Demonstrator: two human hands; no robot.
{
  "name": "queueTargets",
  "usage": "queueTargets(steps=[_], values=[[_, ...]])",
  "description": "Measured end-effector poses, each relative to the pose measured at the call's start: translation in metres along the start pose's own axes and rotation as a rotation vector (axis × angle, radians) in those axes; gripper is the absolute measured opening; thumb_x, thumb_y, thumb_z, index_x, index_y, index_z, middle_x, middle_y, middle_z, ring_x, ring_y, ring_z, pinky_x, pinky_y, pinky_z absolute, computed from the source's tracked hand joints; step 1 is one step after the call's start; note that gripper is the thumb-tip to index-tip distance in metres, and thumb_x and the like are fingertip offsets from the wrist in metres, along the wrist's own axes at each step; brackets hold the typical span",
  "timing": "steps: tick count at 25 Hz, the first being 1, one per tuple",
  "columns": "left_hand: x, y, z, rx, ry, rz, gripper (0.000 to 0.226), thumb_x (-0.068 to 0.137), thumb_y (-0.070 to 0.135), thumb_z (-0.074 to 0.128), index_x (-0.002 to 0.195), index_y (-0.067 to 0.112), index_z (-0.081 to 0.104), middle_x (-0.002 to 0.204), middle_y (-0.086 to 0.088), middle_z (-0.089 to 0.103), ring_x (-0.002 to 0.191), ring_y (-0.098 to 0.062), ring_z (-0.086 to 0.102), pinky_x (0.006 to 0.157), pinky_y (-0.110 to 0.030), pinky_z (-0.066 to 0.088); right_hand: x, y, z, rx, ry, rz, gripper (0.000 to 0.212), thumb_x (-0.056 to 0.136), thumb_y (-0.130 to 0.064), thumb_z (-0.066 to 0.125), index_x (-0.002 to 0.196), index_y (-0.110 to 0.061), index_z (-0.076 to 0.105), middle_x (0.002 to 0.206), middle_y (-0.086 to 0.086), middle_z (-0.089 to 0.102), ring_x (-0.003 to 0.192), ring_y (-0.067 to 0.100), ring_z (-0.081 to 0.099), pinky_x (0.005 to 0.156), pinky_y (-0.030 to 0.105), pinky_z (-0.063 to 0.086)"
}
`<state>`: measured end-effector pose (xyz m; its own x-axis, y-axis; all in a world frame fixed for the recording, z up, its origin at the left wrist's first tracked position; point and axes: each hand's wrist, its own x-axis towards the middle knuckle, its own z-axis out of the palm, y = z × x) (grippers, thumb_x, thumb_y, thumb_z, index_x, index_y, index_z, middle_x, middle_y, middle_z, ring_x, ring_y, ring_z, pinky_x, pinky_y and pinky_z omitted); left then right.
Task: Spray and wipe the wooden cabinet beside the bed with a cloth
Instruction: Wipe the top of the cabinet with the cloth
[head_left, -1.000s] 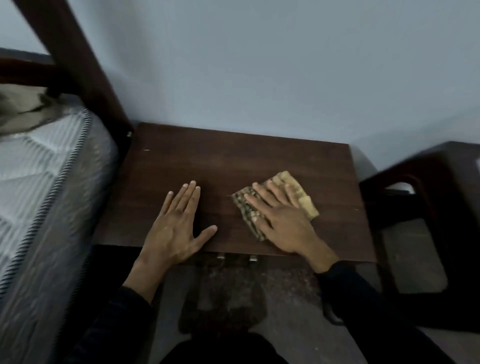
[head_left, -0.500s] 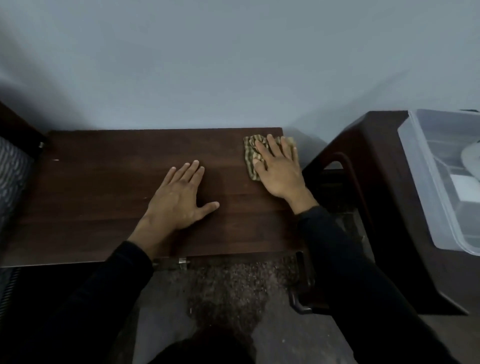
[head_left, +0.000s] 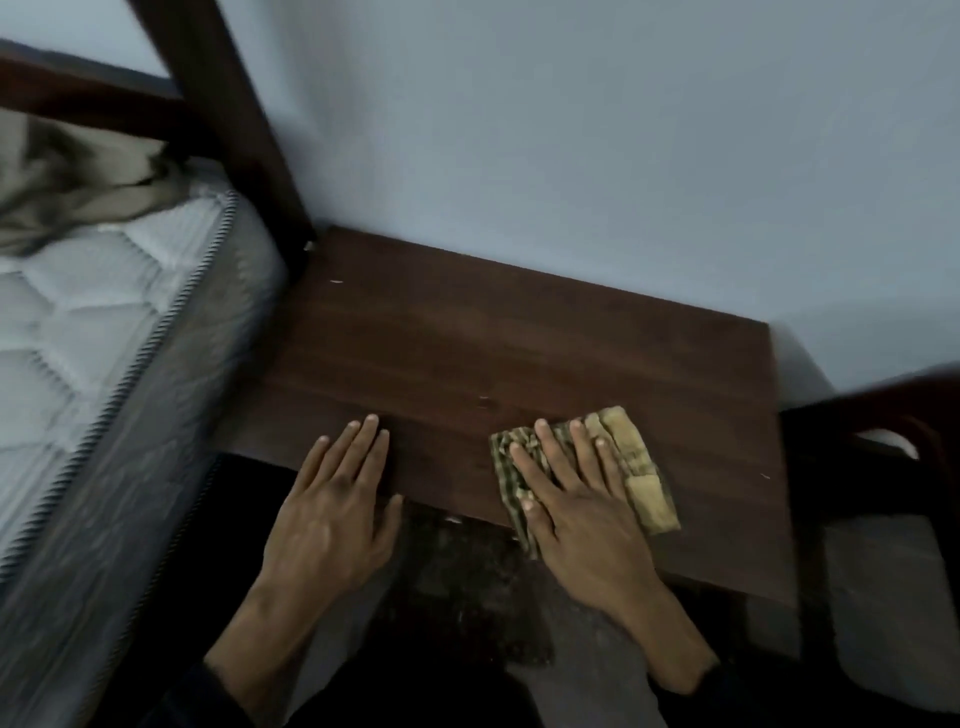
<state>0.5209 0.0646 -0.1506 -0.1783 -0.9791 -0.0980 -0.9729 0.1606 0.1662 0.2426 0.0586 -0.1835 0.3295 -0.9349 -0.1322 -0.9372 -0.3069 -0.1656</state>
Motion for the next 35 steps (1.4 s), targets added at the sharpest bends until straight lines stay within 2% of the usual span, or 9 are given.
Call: queueTargets(steps=[7,12,15,18,23,27,29,32,35], values=[[-0.063,-0.104,-0.016,0.018,0.045,-0.361,0.076,0.084,0.038,0.033,0.152,0.005,0.038,0.161,-0.011,0.032,0.148,-0.024,0.032,0.120,-0.040,0.024,0.143,-0.159,0.007,-0.062,-0.094,-0.425,0.060,0.102,-0.046,0.017,0.161,-0.037,0.016,0.172,-0.004,0.004,0.157,0.025,-0.008,0.126,0.050,0.001],[-0.069,-0.106,0.002,-0.014,-0.004,-0.367,0.081,0.088,0.043,0.037,0.160,0.012,0.016,0.165,-0.003,0.002,0.154,-0.018,0.005,0.123,-0.035,0.000,0.190,-0.213,0.008,-0.095,-0.121,-0.460,0.057,0.106,-0.045,0.019,0.162,-0.036,0.009,0.172,-0.004,-0.003,0.157,0.024,-0.013,0.126,0.048,-0.007],[-0.073,-0.104,0.008,-0.033,0.002,-0.361,0.081,0.089,0.041,0.053,0.158,0.010,0.024,0.165,-0.005,0.014,0.154,-0.021,0.015,0.123,-0.037,0.009,0.154,-0.193,0.010,-0.097,-0.064,-0.517,0.060,0.104,-0.043,0.020,0.162,-0.033,0.013,0.172,-0.001,0.005,0.158,0.024,-0.006,0.127,0.050,0.002],[-0.082,-0.107,0.011,-0.044,0.026,-0.399,0.079,0.090,0.043,0.053,0.156,0.009,0.029,0.165,-0.007,0.021,0.152,-0.021,0.020,0.123,-0.038,0.013,0.124,-0.180,0.017,-0.137,-0.047,-0.547,0.062,0.101,-0.040,0.027,0.162,-0.032,0.017,0.171,0.001,0.011,0.158,0.027,0.000,0.125,0.051,0.008],[-0.088,-0.115,0.011,-0.076,0.043,-0.428,0.082,0.089,0.039,0.052,0.158,0.009,0.022,0.166,-0.007,0.016,0.154,-0.017,0.014,0.121,-0.030,0.005,0.180,-0.247,0.014,-0.111,-0.074,-0.516,0.059,0.104,-0.046,0.016,0.161,-0.030,0.021,0.171,-0.003,0.010,0.158,0.024,0.000,0.127,0.048,-0.001],[-0.082,-0.113,0.004,-0.107,0.076,-0.366,0.081,0.090,0.039,0.050,0.158,0.008,0.021,0.166,-0.006,0.013,0.154,-0.019,0.015,0.121,-0.032,0.010,0.173,-0.201,0.014,-0.082,-0.081,-0.515,0.060,0.104,-0.049,0.013,0.162,-0.034,0.013,0.171,-0.008,0.004,0.157,0.016,-0.004,0.124,0.037,-0.014],[-0.074,-0.106,0.002,-0.094,0.085,-0.297,0.078,0.094,0.045,0.042,0.159,0.009,0.016,0.167,-0.005,0.006,0.155,-0.019,0.009,0.123,-0.034,0.004,0.190,-0.171,0.002,-0.086,-0.089,-0.439,0.060,0.105,-0.053,0.013,0.162,-0.037,0.006,0.170,-0.010,0.000,0.157,0.014,-0.006,0.123,0.033,-0.017],[-0.049,-0.096,-0.004,-0.085,0.085,-0.204,0.078,0.100,0.060,0.022,0.160,0.014,0.005,0.167,-0.002,-0.006,0.154,-0.015,-0.009,0.124,-0.036,-0.008,0.231,-0.129,-0.023,-0.069,-0.133,-0.255,0.059,0.106,-0.058,0.014,0.161,-0.042,-0.001,0.170,-0.012,-0.006,0.156,0.014,-0.009,0.122,0.035,-0.015],[-0.020,-0.080,-0.011,-0.045,0.054,-0.115,0.086,0.097,0.071,0.015,0.161,0.014,0.004,0.168,-0.005,-0.008,0.154,-0.017,-0.013,0.125,-0.039,-0.007,0.221,-0.062,-0.032,0.002,-0.137,-0.082,0.061,0.104,-0.064,0.015,0.160,-0.046,-0.001,0.170,-0.015,-0.009,0.156,0.015,-0.012,0.123,0.045,-0.013]])
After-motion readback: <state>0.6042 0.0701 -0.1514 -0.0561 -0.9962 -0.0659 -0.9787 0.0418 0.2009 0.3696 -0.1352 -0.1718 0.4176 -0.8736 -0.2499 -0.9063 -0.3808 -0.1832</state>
